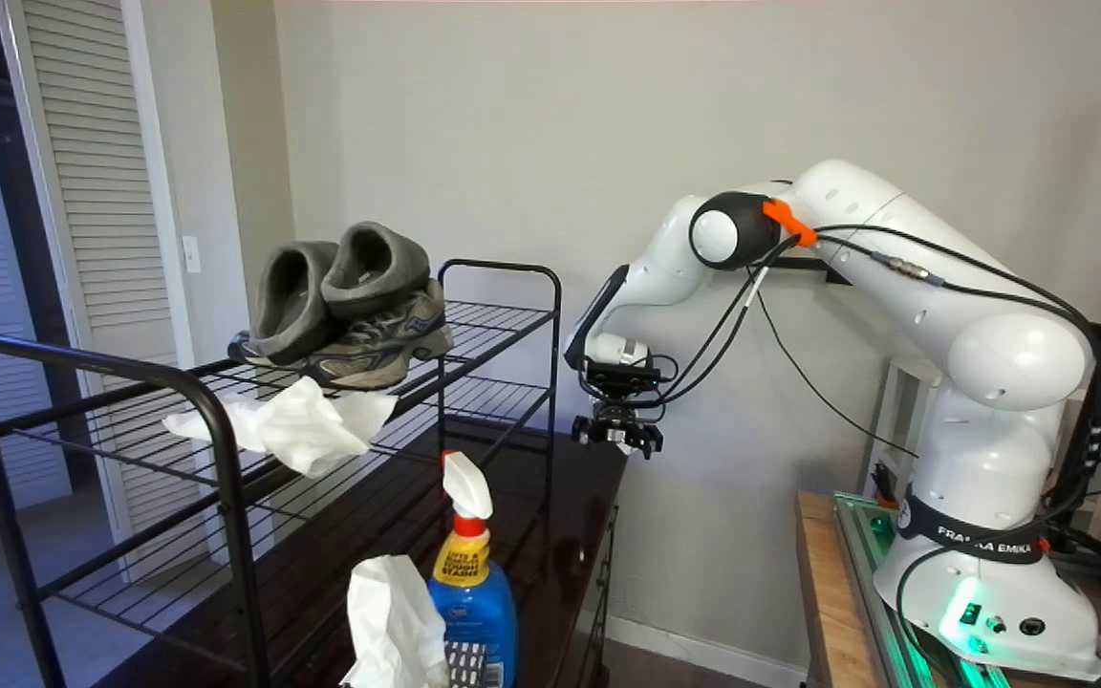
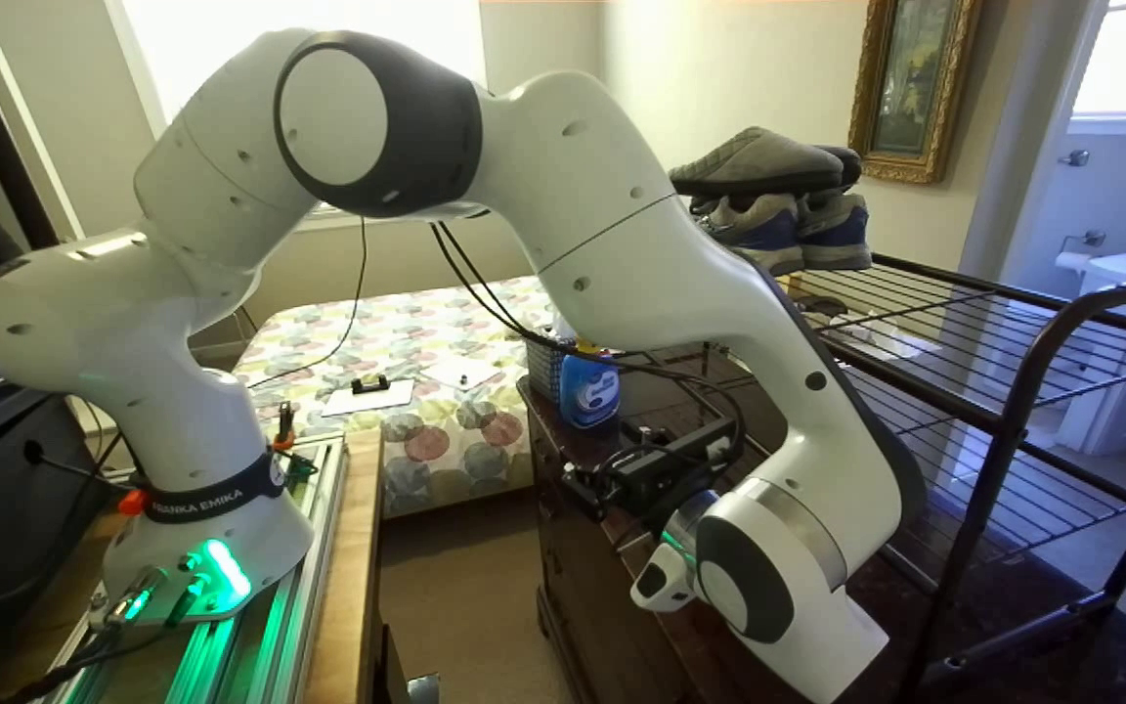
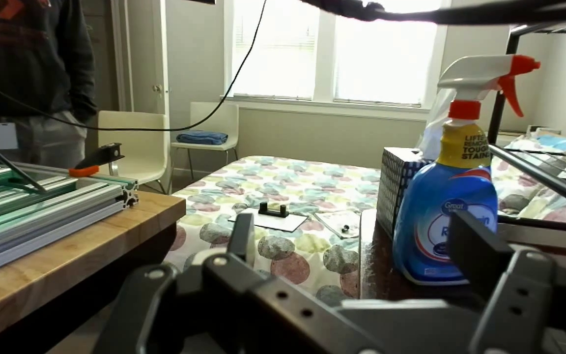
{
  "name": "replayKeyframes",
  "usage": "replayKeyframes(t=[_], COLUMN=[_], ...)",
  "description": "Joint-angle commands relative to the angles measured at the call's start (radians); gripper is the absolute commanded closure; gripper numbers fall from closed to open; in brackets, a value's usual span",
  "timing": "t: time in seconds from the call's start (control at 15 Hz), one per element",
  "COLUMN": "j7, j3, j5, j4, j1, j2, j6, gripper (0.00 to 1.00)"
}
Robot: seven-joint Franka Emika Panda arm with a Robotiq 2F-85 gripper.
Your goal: Put the blue bottle on the rack
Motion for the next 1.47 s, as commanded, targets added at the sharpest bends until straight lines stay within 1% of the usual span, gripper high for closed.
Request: replayKeyframes(t=[0.0, 0.33, 0.53, 1.07, 1.2, 1.27, 1.4], j7=[-0.008, -0.022, -0.053, -0.126, -0.132, -0.108, -0.11], j3=[-0.02, -0.016, -0.014, -0.007, -0.007, -0.012, -0.011], j5=[0.021, 0.068, 0.089, 0.117, 0.095, 0.092, 0.092], j4=[-0.009, -0.063, -0.109, -0.201, -0.207, -0.174, -0.182], j1=[0.019, 0.025, 0.03, 0.074, 0.091, 0.078, 0.089], j2=[0.002, -0.004, -0.012, -0.01, -0.007, 0.008, 0.007], j6=[0.007, 0.035, 0.049, 0.102, 0.102, 0.076, 0.077], gripper=[0.0, 0.0, 0.0, 0.0, 0.0, 0.0, 0.0])
